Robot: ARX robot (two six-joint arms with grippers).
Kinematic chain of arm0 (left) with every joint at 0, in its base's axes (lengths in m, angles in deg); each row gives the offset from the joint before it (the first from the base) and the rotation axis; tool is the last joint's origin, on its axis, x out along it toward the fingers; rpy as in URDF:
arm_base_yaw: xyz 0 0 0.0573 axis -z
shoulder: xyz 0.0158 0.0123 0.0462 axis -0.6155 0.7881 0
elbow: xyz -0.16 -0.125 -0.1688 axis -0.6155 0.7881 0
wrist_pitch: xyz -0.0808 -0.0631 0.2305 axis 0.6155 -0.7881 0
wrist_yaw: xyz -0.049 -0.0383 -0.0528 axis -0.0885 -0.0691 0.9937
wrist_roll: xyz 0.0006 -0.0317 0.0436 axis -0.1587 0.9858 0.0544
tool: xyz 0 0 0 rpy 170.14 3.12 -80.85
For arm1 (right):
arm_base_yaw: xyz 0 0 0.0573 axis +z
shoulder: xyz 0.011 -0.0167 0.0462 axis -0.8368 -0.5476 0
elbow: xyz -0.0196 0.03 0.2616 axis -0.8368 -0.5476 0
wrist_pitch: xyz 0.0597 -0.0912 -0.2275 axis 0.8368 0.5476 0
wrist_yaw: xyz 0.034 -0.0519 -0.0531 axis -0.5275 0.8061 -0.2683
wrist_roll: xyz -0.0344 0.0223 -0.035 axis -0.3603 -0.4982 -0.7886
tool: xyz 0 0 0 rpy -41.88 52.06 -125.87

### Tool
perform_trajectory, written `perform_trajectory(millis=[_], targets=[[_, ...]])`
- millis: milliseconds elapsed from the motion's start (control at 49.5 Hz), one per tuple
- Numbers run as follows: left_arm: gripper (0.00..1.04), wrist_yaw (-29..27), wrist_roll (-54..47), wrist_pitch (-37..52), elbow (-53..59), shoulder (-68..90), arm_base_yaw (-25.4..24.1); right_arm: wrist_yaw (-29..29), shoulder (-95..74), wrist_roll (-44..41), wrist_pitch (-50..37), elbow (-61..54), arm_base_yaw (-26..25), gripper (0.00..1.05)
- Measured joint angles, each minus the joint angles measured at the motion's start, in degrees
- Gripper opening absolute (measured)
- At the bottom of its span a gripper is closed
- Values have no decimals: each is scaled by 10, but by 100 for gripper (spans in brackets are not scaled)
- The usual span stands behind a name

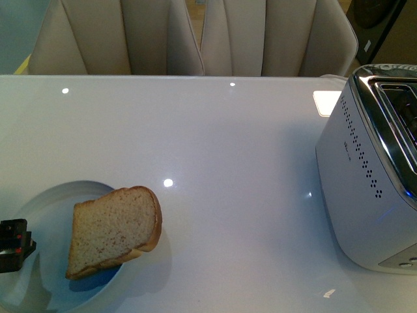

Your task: Left arm holds plate, right arm toasts bread

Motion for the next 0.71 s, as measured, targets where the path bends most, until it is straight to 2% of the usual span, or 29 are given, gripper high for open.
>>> perform_trajectory(millis=[303, 445, 526, 708], targets=[[30, 0, 1, -26, -8, 16, 5, 0, 0, 0, 0, 0, 0, 96], [9, 19, 24, -43, -18, 14, 2, 0, 0, 0, 0, 0, 0, 96], [4, 23, 32, -50, -22, 10, -1, 0, 0, 0, 0, 0, 0, 96], [4, 43, 59, -67, -25, 5, -11, 0, 0, 0, 0, 0, 0, 96]])
